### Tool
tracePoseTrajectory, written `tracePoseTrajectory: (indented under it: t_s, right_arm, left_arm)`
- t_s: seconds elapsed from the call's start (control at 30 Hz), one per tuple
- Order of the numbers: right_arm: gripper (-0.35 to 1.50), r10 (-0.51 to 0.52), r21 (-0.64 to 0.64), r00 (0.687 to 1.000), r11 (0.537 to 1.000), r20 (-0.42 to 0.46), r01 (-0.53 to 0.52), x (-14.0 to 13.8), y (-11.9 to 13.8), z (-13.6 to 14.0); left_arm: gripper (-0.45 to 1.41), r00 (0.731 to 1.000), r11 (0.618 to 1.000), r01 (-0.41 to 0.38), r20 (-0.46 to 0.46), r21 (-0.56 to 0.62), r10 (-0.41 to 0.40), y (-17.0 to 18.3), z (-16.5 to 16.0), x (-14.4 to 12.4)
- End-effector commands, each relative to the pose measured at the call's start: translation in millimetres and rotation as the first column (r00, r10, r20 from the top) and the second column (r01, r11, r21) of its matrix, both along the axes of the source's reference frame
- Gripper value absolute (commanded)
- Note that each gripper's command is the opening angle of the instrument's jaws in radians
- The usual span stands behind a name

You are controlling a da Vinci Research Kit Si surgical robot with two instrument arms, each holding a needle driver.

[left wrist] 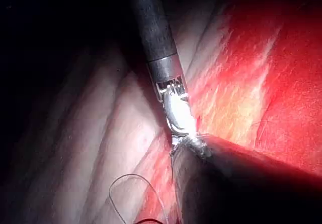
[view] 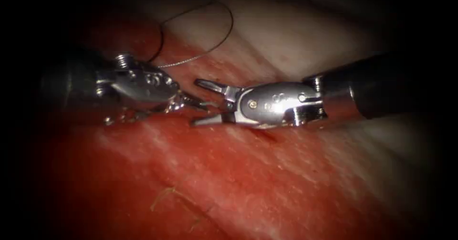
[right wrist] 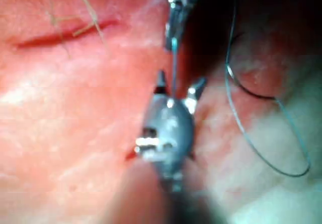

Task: Wound Closure

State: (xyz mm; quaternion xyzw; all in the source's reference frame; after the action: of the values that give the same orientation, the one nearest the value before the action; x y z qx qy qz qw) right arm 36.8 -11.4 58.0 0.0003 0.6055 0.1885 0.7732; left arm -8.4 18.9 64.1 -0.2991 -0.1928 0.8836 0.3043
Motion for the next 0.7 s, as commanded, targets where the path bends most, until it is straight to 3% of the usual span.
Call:
tracePoseTrajectory:
  t_s: [0.03, 0.53, 0.6, 0.7]
  right_arm:
    - [1.46, -0.003, 0.001, 1.000, 1.000, 0.000, 0.003, 0.9, -0.6, 0.4]
    - [1.41, -0.012, -0.002, 1.000, 1.000, 0.002, 0.012, 2.0, -0.8, 1.1]
    - [1.31, -0.014, -0.004, 1.000, 1.000, 0.000, 0.014, 2.0, -1.0, 1.1]
    - [0.45, -0.068, 0.011, 0.998, 0.998, 0.000, 0.068, 1.6, -1.3, 1.1]
  left_arm:
    - [-0.45, 1.000, 1.000, 0.001, 0.002, -0.001, -0.001, -0.2, 0.4, -0.5]
    - [-0.45, 1.000, 1.000, -0.005, 0.016, 0.005, 0.005, -0.5, 0.0, -0.7]
    - [-0.45, 1.000, 1.000, -0.005, 0.016, 0.005, 0.005, -0.5, 0.0, -0.7]
    - [-0.45, 1.000, 1.000, -0.006, 0.016, 0.005, 0.005, -0.5, -0.1, -0.6]
